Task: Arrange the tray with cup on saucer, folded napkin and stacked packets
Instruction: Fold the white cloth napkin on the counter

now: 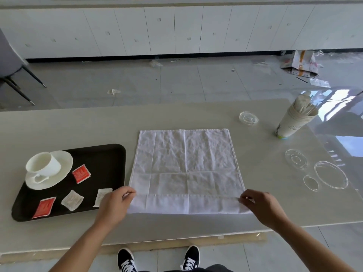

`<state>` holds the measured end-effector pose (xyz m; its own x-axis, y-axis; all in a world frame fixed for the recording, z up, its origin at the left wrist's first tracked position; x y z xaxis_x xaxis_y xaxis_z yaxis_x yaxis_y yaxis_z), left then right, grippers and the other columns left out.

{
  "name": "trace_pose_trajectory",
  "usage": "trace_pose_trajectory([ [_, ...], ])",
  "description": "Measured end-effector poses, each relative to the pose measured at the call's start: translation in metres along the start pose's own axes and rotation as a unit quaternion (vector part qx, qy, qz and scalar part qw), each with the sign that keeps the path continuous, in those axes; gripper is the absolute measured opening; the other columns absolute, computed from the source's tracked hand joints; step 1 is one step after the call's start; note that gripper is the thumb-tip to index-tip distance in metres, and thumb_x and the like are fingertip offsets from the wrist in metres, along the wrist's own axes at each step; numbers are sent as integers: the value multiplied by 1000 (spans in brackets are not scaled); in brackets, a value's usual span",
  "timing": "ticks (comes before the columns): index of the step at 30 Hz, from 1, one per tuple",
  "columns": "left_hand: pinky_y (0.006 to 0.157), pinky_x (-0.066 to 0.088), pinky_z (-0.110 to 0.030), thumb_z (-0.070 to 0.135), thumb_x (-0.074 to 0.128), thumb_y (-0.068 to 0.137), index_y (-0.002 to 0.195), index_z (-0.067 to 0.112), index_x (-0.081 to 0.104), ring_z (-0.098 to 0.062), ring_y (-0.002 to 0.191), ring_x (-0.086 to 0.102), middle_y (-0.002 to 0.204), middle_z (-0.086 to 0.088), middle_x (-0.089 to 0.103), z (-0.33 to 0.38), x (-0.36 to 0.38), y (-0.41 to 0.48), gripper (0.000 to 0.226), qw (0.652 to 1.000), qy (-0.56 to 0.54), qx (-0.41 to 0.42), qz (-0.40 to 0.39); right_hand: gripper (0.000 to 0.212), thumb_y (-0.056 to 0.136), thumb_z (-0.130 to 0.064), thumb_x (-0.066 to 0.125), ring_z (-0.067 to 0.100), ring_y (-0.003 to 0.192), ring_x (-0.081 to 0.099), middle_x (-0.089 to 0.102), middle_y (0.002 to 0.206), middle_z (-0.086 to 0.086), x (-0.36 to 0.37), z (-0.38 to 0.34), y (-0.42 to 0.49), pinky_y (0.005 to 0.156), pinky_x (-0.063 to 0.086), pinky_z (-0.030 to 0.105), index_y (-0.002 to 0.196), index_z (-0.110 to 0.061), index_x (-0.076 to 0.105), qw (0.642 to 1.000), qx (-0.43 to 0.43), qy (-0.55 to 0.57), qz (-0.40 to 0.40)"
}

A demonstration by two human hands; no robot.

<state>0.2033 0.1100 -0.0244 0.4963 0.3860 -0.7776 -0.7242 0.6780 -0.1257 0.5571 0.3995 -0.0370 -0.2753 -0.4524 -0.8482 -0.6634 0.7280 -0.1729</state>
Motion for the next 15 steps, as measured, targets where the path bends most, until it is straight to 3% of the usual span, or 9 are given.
trace_pose_trajectory([
  [4, 74, 51, -31, 20, 65, 90, 94, 19, 72, -11, 85, 64, 89, 8, 71, 7, -7, 17, 8, 1000, -8, -5, -3, 19, 84, -31, 75, -6, 63, 59, 63, 59, -15, -7, -2, 16, 56, 44, 12, 70, -39, 65, 998, 9, 26, -49],
  [7, 68, 45, -20, 18, 65, 90, 93, 19, 72, -6, 83, 62, 87, 9, 71, 17, -9, 31, 8, 1000, -25, 2, 8, 25, 84, -28, 75, -8, 68, 60, 66, 62, -15, -13, -9, 34, 59, 44, 9, 68, -42, 62, 998, 11, 36, -41],
  [12, 69, 46, -17, 18, 65, 90, 99, 17, 73, -3, 85, 63, 90, 9, 71, 28, -17, 68, 12, 997, -71, 6, 32, 24, 87, -27, 69, 12, 70, 68, 71, 70, -10, -25, -19, 77, 66, 54, 34, 69, -41, 62, 997, 40, 65, 0],
  [15, 67, 45, -17, 20, 65, 90, 99, 18, 73, -2, 84, 63, 87, 13, 69, 30, -25, 95, 11, 995, -87, 0, 54, 22, 90, -27, 66, 11, 75, 67, 71, 76, -13, -35, -31, 106, 67, 51, 31, 72, -39, 61, 996, 35, 79, 19],
])
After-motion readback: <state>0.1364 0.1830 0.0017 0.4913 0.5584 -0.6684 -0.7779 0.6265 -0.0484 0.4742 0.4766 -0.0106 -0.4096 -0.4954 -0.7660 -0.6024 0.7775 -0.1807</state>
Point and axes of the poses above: each hand's wrist, its own y-axis towards the middle knuckle, its own x-axis out of the palm, z = x × y, the point moved 7 cm from there along y, towards the middle knuckle
